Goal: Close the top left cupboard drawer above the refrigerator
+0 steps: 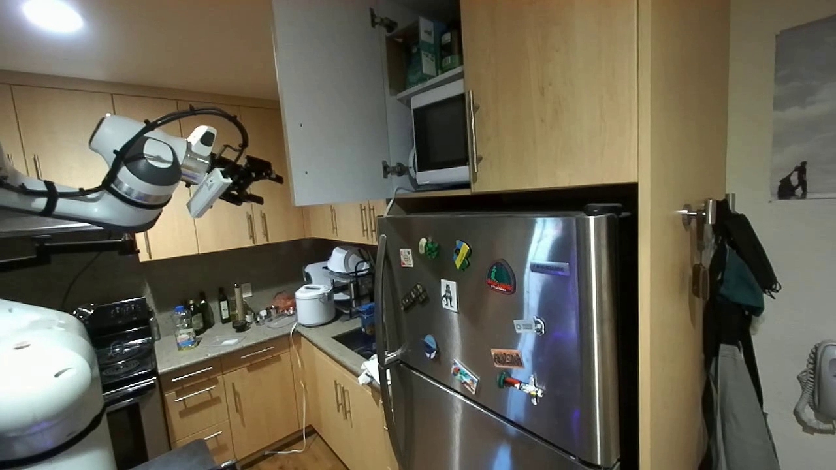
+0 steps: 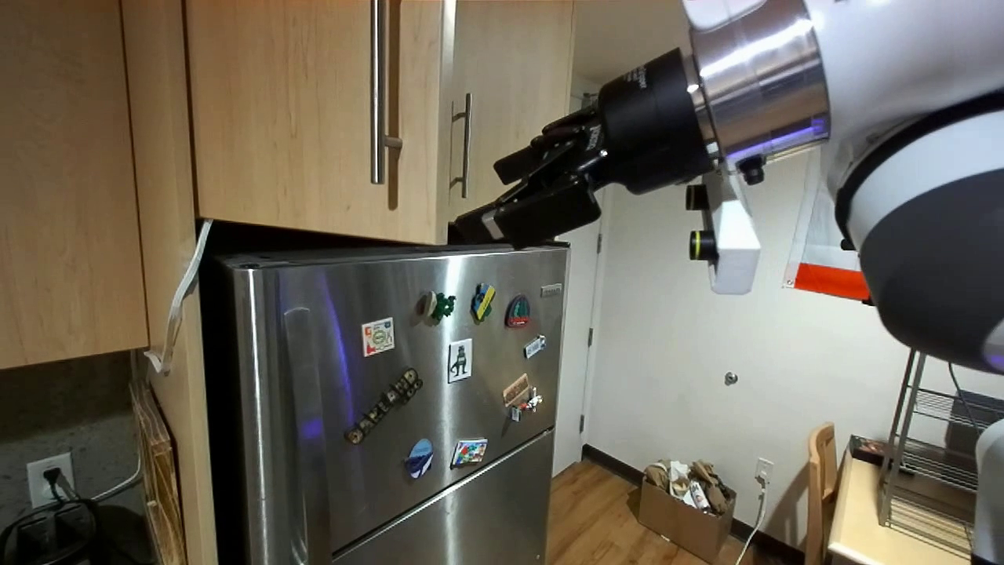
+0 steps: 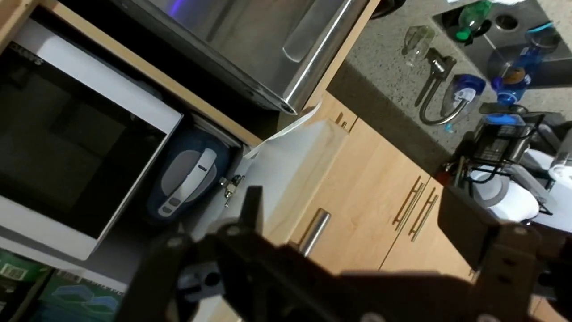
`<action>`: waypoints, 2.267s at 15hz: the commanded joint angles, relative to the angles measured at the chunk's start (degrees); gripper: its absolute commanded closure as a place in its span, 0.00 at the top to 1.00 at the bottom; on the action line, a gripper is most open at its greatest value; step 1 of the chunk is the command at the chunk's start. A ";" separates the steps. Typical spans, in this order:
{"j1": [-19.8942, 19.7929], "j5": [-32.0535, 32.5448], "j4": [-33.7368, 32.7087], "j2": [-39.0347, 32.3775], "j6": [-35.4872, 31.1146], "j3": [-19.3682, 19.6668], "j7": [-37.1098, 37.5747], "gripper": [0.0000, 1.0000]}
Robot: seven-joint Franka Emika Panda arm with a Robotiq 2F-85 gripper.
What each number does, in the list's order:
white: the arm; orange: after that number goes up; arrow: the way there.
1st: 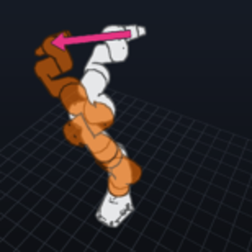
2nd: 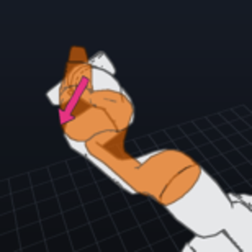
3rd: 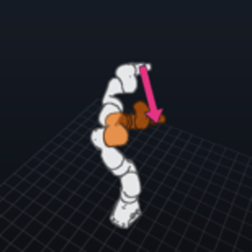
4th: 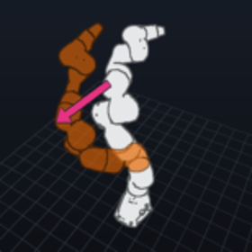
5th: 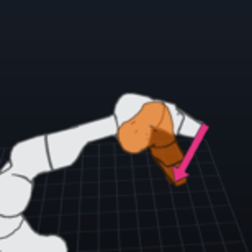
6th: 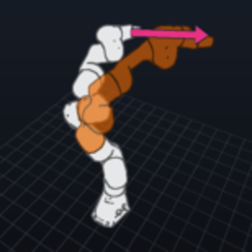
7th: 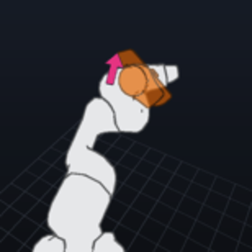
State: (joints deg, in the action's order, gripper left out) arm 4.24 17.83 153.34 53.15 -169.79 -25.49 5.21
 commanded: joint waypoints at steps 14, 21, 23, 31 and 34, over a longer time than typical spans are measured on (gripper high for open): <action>-19.48 -9.99 -2.40 -5.66 -18.20 -12.99 1.80 1.00; -23.68 -14.71 -3.66 -5.00 -20.00 -16.63 1.61 0.66; -23.71 -15.69 -3.44 -4.96 -20.42 -16.46 1.58 0.57; -24.35 -17.92 -3.00 -4.99 -20.68 -15.93 1.72 0.55; -24.80 -18.21 -2.99 -5.17 -20.64 -15.48 1.77 0.46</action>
State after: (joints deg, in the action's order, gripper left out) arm -19.40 0.37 150.50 48.64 -188.42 -41.13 6.12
